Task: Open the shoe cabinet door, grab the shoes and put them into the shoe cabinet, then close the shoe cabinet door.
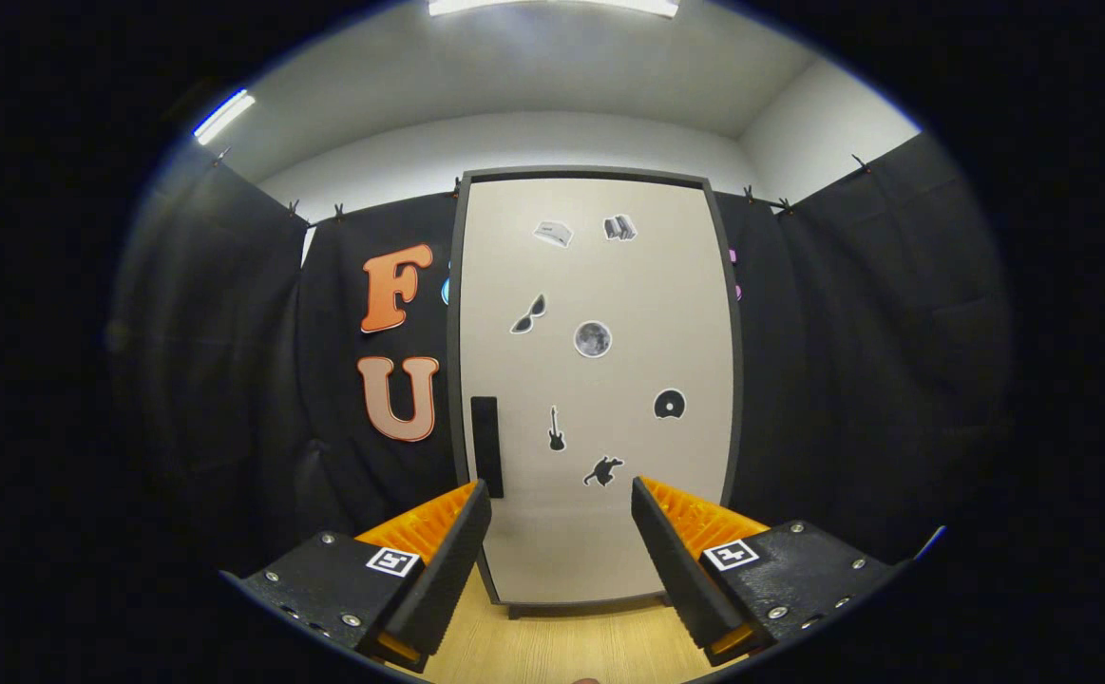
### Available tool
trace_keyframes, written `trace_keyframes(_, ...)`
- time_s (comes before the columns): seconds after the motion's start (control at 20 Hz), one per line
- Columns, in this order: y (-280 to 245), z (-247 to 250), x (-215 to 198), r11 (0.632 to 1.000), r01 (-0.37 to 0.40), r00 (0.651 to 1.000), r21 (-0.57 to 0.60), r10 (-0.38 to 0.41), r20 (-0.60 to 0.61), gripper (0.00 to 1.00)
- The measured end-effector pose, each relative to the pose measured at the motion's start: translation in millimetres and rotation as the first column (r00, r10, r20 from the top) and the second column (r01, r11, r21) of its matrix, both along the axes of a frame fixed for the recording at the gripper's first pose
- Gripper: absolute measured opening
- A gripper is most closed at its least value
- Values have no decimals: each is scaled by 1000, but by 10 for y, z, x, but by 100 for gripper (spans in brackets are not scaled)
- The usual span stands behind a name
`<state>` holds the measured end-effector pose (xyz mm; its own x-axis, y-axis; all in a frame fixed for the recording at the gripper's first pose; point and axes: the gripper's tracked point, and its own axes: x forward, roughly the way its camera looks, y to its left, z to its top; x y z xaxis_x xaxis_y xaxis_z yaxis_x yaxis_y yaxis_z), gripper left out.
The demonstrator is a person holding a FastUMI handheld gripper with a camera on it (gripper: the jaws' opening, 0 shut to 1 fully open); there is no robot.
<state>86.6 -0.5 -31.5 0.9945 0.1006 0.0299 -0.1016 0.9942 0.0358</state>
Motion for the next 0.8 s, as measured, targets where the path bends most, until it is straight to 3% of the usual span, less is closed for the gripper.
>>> trace_keyframes(0.8, -54, -34, -149, 1000, 3, 1000, 15, -3, -1, 93)
